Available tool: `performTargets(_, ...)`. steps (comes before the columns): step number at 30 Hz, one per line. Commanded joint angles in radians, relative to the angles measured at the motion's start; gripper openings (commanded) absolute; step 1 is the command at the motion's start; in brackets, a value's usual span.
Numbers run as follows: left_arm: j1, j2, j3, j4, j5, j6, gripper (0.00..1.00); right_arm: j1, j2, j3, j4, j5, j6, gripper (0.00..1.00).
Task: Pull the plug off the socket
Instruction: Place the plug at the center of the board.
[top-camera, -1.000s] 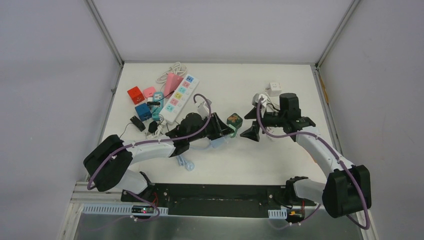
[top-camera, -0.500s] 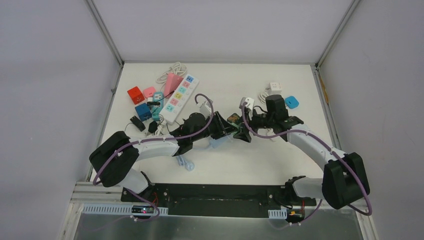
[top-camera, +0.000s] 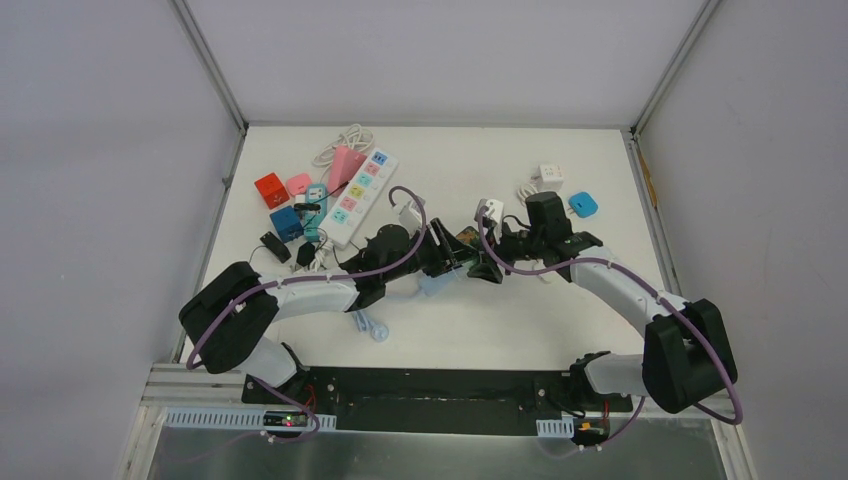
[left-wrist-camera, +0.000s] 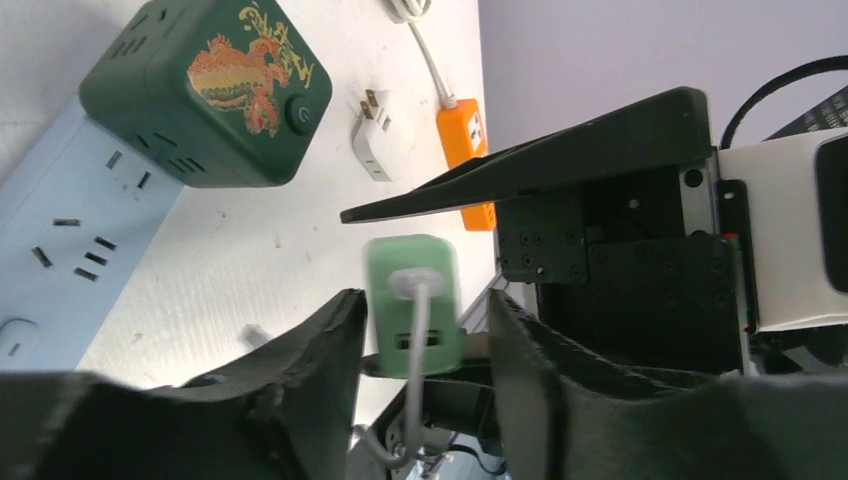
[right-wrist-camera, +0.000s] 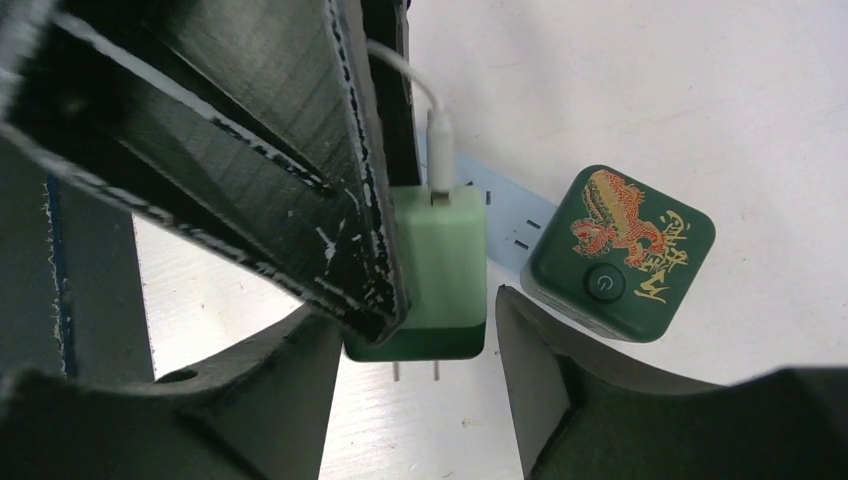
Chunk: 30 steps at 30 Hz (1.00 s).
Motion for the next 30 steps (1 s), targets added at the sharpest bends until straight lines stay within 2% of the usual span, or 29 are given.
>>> performTargets(1,-0.009,-0.041,0.001,0.056,-0.017,-0.005,0.57,0.001,-0.011,0.045,-0.010,-0.006,-0.010,0.60)
performTargets(2,-0.008,-0.049,-0.007,0.055,-0.022,-0.001,0.64,-0.002,-0.010,0.047,-0.013,-0.006,-0.010,0.60)
performTargets(3,-0.008,-0.059,-0.012,0.049,-0.027,0.005,0.75,-0.003,-0.009,0.048,-0.018,-0.011,-0.014,0.52)
performTargets(4,-0.008,-0.072,-0.018,0.039,-0.037,0.014,0.84,-0.006,-0.009,0.051,-0.024,-0.059,-0.050,0.04)
performTargets(5,-0.009,-0.086,-0.022,0.026,-0.046,0.031,0.91,-0.009,-0.009,0.053,-0.028,-0.067,-0.057,0.00)
performTargets(6,-0.007,-0.102,-0.025,0.007,-0.054,0.043,0.97,-0.012,-0.009,0.055,-0.037,-0.070,-0.062,0.00)
performTargets(7,-0.007,-0.118,-0.027,-0.012,-0.064,0.058,0.99,-0.015,-0.009,0.058,-0.044,-0.072,-0.063,0.00)
performTargets(10,-0.003,-0.172,-0.033,-0.080,-0.088,0.119,0.99,-0.033,-0.006,0.068,-0.077,-0.096,-0.079,0.00)
performTargets(21,0.014,-0.390,-0.043,-0.383,-0.179,0.401,0.99,-0.161,0.010,0.175,-0.404,-0.212,-0.330,0.00)
performTargets(30,0.019,-0.493,-0.099,-0.421,-0.170,0.557,0.99,-0.265,0.027,0.237,-0.595,-0.241,-0.472,0.00)
